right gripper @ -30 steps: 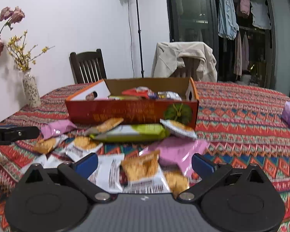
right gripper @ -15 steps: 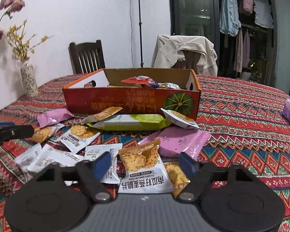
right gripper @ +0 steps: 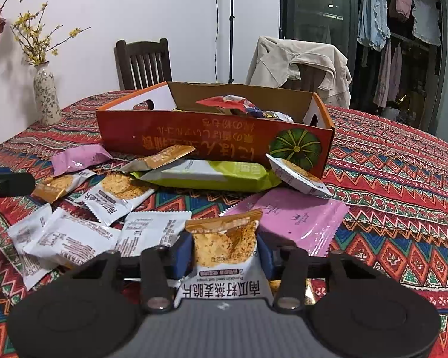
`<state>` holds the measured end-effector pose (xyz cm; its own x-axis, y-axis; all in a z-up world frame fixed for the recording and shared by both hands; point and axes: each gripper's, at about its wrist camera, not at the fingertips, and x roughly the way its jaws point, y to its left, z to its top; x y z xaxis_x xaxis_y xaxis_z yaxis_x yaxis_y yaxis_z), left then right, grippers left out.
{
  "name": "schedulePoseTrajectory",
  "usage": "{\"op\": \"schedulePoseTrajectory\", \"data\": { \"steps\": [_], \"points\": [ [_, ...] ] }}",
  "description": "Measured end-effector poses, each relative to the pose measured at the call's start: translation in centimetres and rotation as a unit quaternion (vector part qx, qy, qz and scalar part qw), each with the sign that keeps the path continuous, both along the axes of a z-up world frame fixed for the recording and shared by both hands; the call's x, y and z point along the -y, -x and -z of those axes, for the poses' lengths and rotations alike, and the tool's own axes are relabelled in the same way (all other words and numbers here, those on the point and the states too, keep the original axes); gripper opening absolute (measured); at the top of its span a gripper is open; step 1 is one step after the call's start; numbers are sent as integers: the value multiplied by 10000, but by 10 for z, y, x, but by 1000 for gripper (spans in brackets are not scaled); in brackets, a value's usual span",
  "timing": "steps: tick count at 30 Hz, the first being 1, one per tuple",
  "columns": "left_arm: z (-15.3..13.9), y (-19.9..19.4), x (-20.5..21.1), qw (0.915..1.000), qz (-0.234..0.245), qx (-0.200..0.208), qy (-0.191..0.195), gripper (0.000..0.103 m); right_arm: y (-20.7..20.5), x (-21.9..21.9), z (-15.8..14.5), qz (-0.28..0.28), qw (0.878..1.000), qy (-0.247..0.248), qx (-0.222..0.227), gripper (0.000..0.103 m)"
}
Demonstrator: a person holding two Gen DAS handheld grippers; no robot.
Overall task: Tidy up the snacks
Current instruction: 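Return to the pile and grasp the orange-and-white cookie packet with the right tool, then grasp a second orange-and-white cookie packet with the left tool while the right tool holds its packet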
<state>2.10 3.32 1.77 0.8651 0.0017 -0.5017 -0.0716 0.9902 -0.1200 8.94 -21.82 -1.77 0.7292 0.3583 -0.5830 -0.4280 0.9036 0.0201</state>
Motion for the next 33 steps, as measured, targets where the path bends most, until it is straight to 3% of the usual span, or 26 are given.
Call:
{"op": "schedulePoseTrajectory", "data": {
  "steps": [11, 33],
  "points": [
    [1, -7, 0, 10000, -54, -50, -63, 103, 12, 23, -16, 462, 9932, -733, 776, 38],
    [8, -34, -4, 9982, -275, -451, -268, 103, 12, 32, -11, 520, 9910, -956, 779, 38]
  ]
}}
